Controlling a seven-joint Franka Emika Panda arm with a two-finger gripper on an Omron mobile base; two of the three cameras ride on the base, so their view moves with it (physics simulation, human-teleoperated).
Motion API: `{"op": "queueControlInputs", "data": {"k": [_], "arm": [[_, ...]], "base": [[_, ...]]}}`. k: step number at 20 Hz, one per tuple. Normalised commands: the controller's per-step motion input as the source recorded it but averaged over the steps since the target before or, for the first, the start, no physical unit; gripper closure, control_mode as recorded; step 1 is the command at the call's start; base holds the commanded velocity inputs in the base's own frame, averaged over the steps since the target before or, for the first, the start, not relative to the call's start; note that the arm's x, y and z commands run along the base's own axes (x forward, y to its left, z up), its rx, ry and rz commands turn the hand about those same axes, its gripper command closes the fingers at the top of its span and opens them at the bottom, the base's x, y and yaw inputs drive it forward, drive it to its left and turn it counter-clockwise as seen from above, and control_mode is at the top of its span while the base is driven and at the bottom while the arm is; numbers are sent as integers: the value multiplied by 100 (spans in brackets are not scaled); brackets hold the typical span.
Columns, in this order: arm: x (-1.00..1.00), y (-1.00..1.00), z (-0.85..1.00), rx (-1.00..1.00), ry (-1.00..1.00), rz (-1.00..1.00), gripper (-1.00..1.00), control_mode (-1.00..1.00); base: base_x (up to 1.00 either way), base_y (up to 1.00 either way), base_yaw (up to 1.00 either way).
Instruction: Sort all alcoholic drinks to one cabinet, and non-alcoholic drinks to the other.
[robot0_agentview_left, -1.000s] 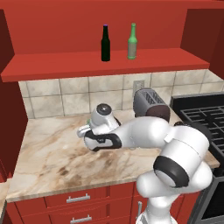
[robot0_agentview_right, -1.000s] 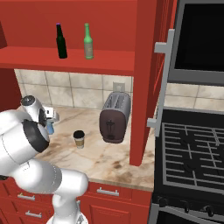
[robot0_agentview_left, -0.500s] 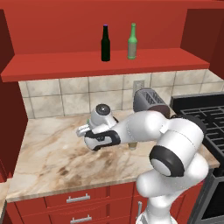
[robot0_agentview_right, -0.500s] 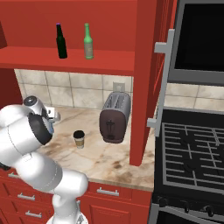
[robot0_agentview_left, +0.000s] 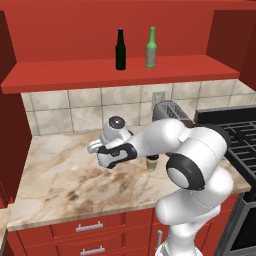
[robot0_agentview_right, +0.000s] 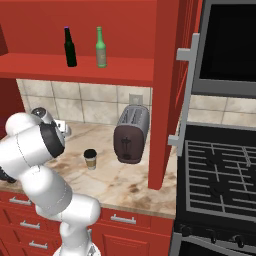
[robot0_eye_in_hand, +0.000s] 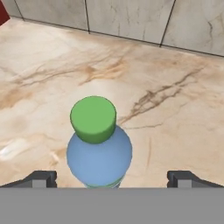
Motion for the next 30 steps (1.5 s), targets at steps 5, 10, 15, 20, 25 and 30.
{"op": "queueControlInputs", "data": {"k": [5, 10, 15, 20, 25, 30], "arm": [[7, 2, -9, 0, 0, 0, -100, -100], [9, 7, -11, 0, 0, 0, -100, -100], [15, 6, -3, 0, 0, 0, -100, -100], [14, 8, -1, 0, 0, 0, -100, -100], [0, 1, -1, 0, 0, 0, 100, -100], [-1, 0, 0, 0, 0, 0, 100, -100]], "base": [[0, 0, 0], [0, 0, 0], [0, 0, 0], [0, 0, 0], [0, 0, 0], [0, 0, 0]]}}
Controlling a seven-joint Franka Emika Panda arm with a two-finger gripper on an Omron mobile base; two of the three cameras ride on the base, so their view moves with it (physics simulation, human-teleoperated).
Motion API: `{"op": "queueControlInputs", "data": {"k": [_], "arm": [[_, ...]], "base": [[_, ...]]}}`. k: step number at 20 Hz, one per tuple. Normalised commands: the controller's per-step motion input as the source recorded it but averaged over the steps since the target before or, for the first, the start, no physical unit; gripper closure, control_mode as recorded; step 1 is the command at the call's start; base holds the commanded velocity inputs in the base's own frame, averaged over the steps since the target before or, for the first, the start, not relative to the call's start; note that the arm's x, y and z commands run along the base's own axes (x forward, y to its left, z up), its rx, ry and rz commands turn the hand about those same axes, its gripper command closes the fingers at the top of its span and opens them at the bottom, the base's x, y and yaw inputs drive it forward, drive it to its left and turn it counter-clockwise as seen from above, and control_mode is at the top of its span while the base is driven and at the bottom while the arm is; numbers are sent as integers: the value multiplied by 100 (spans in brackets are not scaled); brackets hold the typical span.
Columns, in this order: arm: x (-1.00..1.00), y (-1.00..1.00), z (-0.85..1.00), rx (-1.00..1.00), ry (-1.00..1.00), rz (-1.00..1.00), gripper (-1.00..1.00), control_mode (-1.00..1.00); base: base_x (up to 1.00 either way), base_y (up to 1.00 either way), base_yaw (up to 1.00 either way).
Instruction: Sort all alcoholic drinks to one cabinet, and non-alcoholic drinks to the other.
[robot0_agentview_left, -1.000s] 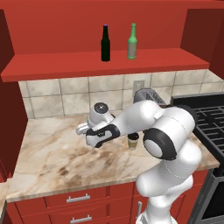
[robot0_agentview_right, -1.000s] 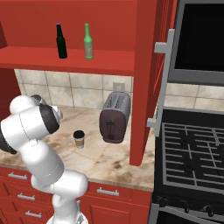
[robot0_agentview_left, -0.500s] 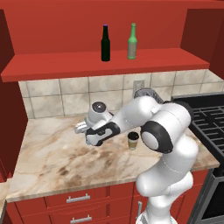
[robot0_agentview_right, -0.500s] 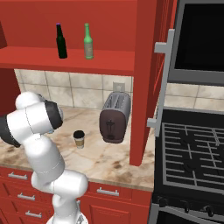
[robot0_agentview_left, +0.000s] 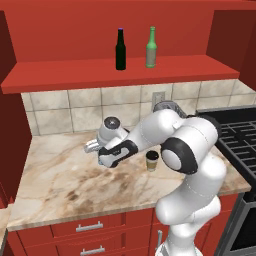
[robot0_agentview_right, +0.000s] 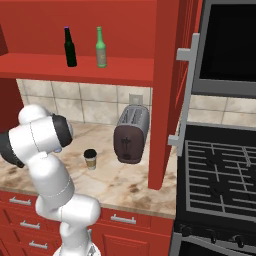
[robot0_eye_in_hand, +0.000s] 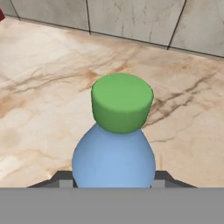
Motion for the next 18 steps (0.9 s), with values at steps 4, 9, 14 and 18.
{"op": "queueControlInputs", "data": {"k": [4, 9, 14, 18], "arm": [[-23, -5, 20, 0, 0, -1, 100, -100], [-49, -22, 67, 0, 0, -1, 100, -100], [-57, -31, 73, 0, 0, -2, 100, -100], [-45, -44, 40, 0, -2, 0, 100, -100]], "base": [[0, 0, 0], [0, 0, 0], [0, 0, 0], [0, 0, 0]]}}
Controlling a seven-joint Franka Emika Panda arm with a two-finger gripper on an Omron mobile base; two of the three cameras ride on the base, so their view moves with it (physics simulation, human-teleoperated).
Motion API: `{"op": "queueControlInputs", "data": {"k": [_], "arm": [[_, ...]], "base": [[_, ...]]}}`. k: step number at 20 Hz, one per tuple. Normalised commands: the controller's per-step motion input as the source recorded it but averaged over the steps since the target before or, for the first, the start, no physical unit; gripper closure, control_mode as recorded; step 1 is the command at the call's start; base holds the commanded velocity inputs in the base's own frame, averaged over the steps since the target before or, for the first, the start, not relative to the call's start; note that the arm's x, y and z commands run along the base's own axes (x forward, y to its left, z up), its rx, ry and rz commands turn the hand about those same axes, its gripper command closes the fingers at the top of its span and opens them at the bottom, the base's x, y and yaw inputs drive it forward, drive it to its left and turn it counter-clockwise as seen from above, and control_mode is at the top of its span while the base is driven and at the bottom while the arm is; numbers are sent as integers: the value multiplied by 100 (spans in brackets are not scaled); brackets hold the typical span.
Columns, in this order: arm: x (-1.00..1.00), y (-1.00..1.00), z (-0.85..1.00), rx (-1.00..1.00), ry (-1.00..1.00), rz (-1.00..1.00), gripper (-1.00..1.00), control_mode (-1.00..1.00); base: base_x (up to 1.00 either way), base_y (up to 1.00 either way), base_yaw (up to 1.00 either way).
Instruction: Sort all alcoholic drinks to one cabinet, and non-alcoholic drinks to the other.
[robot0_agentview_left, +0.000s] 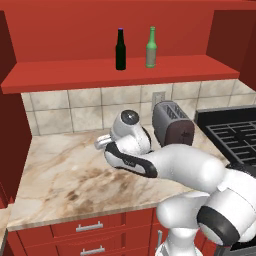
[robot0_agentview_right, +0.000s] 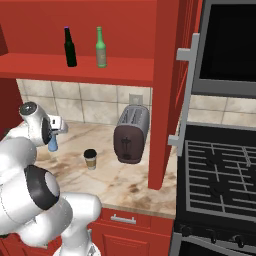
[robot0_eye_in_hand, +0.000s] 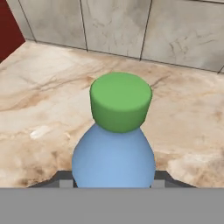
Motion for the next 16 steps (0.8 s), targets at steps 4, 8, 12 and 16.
{"op": "queueControlInputs", "data": {"k": [4, 8, 12, 16], "arm": [[-42, -56, 33, 0, 0, 0, 100, -100], [-43, -62, 29, 1, 0, 0, 100, -100], [-47, -55, 23, 4, 0, 0, 100, -100], [-45, -48, 26, 6, 0, 0, 100, -100]], "base": [[0, 0, 0], [0, 0, 0], [0, 0, 0], [0, 0, 0]]}}
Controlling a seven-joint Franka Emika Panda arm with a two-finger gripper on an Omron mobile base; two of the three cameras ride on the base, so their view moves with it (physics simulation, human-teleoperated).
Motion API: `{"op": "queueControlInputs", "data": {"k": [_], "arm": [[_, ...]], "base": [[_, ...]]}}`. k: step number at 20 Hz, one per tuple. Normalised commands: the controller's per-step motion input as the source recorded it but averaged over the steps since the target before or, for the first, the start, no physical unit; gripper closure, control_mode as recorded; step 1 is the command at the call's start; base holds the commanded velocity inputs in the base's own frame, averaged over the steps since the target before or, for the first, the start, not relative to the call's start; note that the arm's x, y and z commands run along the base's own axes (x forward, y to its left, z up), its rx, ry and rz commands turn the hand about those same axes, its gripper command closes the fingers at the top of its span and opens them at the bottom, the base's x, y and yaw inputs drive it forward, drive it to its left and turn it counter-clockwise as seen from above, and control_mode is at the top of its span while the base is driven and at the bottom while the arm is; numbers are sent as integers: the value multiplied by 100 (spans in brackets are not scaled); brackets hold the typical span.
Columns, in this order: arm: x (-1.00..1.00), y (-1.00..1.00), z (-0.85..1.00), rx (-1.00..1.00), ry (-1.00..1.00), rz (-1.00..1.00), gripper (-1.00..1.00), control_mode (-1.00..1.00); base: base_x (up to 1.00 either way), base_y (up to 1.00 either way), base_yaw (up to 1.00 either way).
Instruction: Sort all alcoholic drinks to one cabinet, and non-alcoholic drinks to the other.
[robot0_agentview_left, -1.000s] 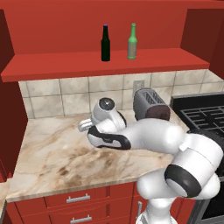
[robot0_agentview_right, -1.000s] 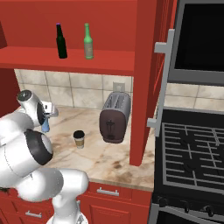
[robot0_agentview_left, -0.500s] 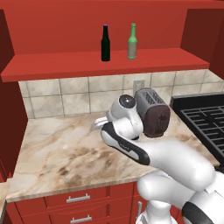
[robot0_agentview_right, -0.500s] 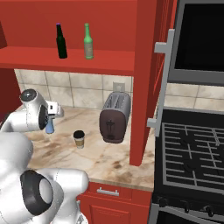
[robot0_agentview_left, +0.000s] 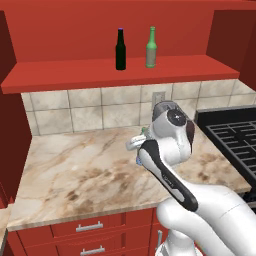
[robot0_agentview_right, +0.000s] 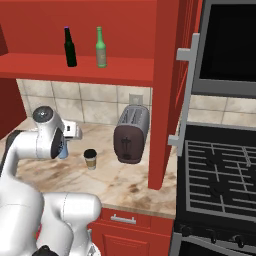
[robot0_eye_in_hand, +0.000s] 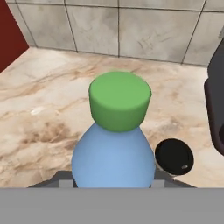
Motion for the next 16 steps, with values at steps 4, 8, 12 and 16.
{"op": "queueControlInputs", "data": {"k": [4, 8, 12, 16], "arm": [[-58, -39, 46, 6, 0, 0, 100, -100], [-50, -31, 44, 5, 0, 0, 100, -100], [-38, -9, 36, 2, 0, 0, 100, -100], [-14, 2, 32, 0, 0, 0, 100, -100]], "base": [[0, 0, 0], [0, 0, 0], [0, 0, 0], [0, 0, 0]]}}
